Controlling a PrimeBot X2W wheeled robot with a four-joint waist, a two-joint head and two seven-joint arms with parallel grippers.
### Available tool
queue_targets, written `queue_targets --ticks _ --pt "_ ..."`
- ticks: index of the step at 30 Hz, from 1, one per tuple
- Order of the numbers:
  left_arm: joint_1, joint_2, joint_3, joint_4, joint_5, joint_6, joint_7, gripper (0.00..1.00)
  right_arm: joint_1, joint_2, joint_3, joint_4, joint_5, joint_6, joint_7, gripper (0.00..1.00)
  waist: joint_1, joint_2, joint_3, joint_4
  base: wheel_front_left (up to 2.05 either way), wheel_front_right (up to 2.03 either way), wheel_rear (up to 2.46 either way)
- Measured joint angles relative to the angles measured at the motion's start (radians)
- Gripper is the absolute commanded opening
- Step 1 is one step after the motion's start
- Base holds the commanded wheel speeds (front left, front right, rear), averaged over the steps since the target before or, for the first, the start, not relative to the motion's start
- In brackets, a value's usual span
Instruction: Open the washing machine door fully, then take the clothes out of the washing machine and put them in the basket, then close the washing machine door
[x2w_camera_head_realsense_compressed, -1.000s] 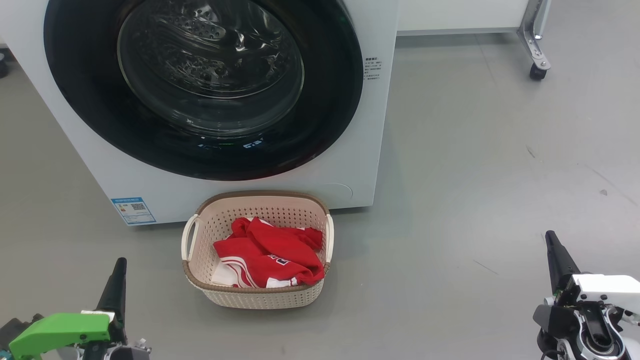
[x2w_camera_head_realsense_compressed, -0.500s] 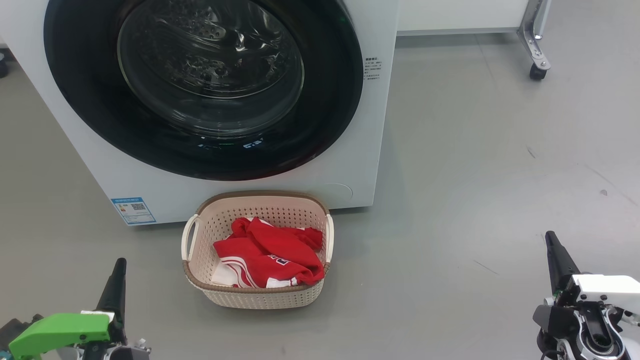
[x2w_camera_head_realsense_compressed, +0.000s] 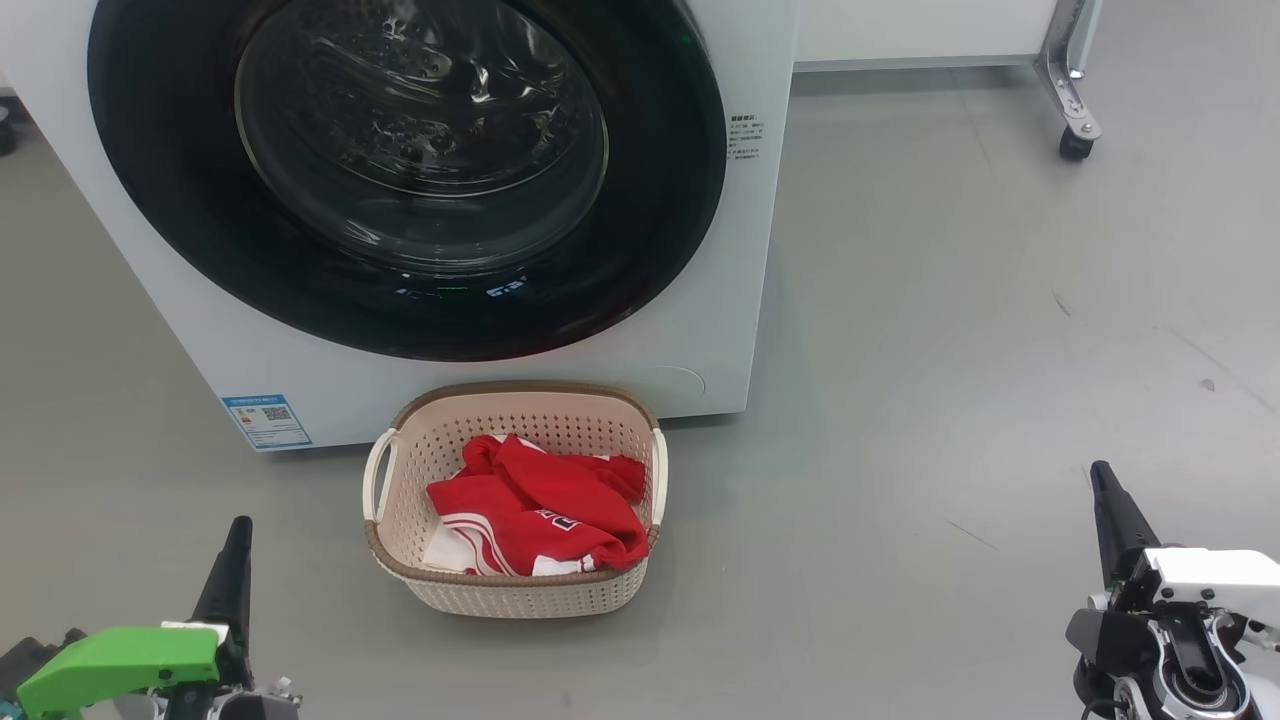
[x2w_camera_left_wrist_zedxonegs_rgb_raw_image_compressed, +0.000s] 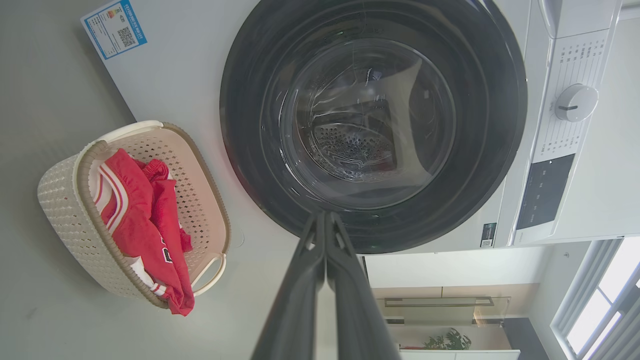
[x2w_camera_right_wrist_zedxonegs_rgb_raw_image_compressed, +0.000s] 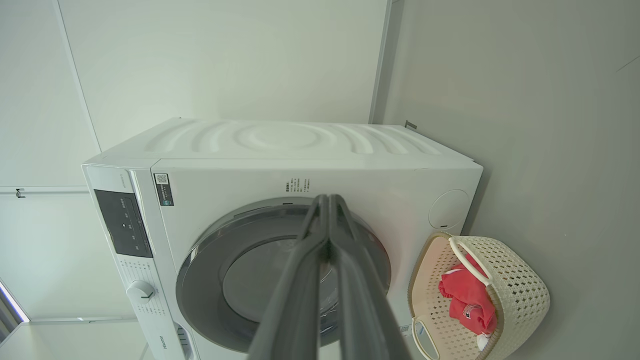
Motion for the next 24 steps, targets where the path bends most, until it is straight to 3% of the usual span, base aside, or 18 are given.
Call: queue_targets --ticks 24 --pt "0.000 -0.002 0.002 0.001 0.000 0.000 0.000 0.00 0.000 0.001 -0.002 0.000 0.000 0.000 0.004 0.00 0.0000 0.0000 0.000 0.000 0.00 0.00 0.00"
